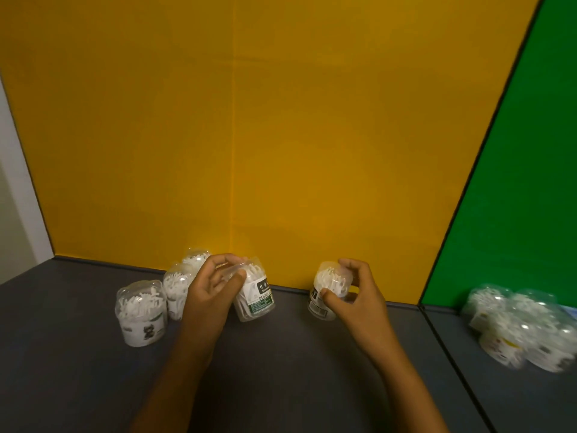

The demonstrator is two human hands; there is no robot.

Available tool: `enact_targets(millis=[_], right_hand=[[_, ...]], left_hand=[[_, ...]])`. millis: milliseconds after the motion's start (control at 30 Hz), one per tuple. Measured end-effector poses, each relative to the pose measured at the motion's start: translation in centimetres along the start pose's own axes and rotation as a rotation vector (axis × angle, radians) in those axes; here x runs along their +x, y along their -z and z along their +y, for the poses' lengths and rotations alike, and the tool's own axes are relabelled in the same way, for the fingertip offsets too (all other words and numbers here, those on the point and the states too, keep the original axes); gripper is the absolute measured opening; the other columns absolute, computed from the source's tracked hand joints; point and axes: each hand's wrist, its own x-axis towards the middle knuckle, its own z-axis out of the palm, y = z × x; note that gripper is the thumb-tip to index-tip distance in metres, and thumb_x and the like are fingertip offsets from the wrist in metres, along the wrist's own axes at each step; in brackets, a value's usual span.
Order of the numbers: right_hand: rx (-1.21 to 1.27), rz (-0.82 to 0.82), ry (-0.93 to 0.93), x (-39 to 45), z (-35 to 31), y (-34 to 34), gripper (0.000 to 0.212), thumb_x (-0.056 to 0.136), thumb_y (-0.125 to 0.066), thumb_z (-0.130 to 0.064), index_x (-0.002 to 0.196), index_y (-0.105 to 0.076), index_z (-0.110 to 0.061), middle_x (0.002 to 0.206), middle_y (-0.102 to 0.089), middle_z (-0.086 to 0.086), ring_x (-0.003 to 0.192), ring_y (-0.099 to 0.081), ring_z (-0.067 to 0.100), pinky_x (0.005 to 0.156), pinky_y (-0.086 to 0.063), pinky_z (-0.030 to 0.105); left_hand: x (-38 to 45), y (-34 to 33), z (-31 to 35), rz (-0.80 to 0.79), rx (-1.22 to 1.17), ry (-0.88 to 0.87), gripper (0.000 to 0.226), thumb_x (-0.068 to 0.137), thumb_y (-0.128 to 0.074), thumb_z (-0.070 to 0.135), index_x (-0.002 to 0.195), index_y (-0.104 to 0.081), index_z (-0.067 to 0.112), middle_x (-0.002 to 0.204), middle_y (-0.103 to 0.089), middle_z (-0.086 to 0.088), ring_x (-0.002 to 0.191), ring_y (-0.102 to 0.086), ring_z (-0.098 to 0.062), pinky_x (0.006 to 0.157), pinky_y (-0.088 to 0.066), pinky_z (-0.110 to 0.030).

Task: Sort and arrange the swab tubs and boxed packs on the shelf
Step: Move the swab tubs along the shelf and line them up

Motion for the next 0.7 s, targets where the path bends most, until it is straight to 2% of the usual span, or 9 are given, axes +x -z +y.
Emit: enact_targets(millis=[167,267,367,500,633,700], right_hand=[[-0.089,-0.013,0.096,-3.7,-2.2,2.6,0.063,0.078,-0.077,-0.016,0.128,-0.047,-0.038,0.124,-0.053,-0.008,0.108,-0.056,0.009,0.079,-0.055,0.027],[-0.154,-0.049,0.142,-6.2,-4.1,4.5,0.062,0.078,-0.075,-0.015,0.127,-0.051,-0.044,0.118,-0.052,-0.009,0.103,-0.053,0.000,0.076,-0.050,0.015],[-0.171,-0.106,0.163,-8.9,-5.7,6.3,0.061,0.079,-0.072,-0.009,0.125,-0.056,-0.046,0.113,-0.050,-0.006,0.099,-0.050,-0.005,0.076,-0.045,0.007],[-0.210,-0.118,0.191,-13.0,-6.9,8.7,0.054,0.078,-0.073,-0.012,0.119,-0.058,-0.045,0.114,-0.050,-0.009,0.100,-0.051,-0.005,0.076,-0.045,0.007],[-0.251,-0.112,0.181,-17.2,-7.1,11.9,0.048,0.078,-0.074,-0.015,0.115,-0.056,-0.042,0.114,-0.050,-0.012,0.100,-0.053,-0.003,0.076,-0.046,0.013],[-0.265,-0.097,0.163,-19.0,-7.2,13.8,0.047,0.077,-0.074,-0.014,0.112,-0.056,-0.039,0.113,-0.051,-0.011,0.099,-0.054,-0.003,0.078,-0.048,0.017]], left_hand=[[-4.4,0.2,2.6,0.015,0.027,-0.037,0.024,0.087,-0.063,0.006,0.111,-0.062,0.013,0.120,-0.066,0.001,0.114,-0.061,-0.011,0.095,-0.052,-0.028],[-7.1,0.5,4.6,0.018,0.031,-0.067,0.023,0.088,-0.062,0.008,0.110,-0.064,0.016,0.121,-0.066,0.003,0.116,-0.059,-0.009,0.097,-0.049,-0.032],[-10.2,0.4,6.2,0.006,0.031,-0.073,0.022,0.091,-0.058,0.010,0.110,-0.066,0.019,0.118,-0.068,0.005,0.112,-0.061,-0.008,0.092,-0.051,-0.025],[-14.7,-0.2,7.3,-0.004,-0.008,-0.017,0.022,0.091,-0.057,0.014,0.110,-0.066,0.021,0.111,-0.070,0.005,0.103,-0.065,-0.010,0.082,-0.053,-0.021],[-18.9,-1.1,7.8,0.008,-0.028,0.063,0.020,0.090,-0.059,0.010,0.108,-0.067,0.015,0.108,-0.072,0.001,0.102,-0.067,-0.017,0.086,-0.054,-0.035],[-20.7,-2.0,8.1,-0.016,-0.021,0.074,0.020,0.090,-0.059,0.007,0.107,-0.067,0.011,0.108,-0.072,-0.001,0.100,-0.068,-0.018,0.082,-0.056,-0.031]])
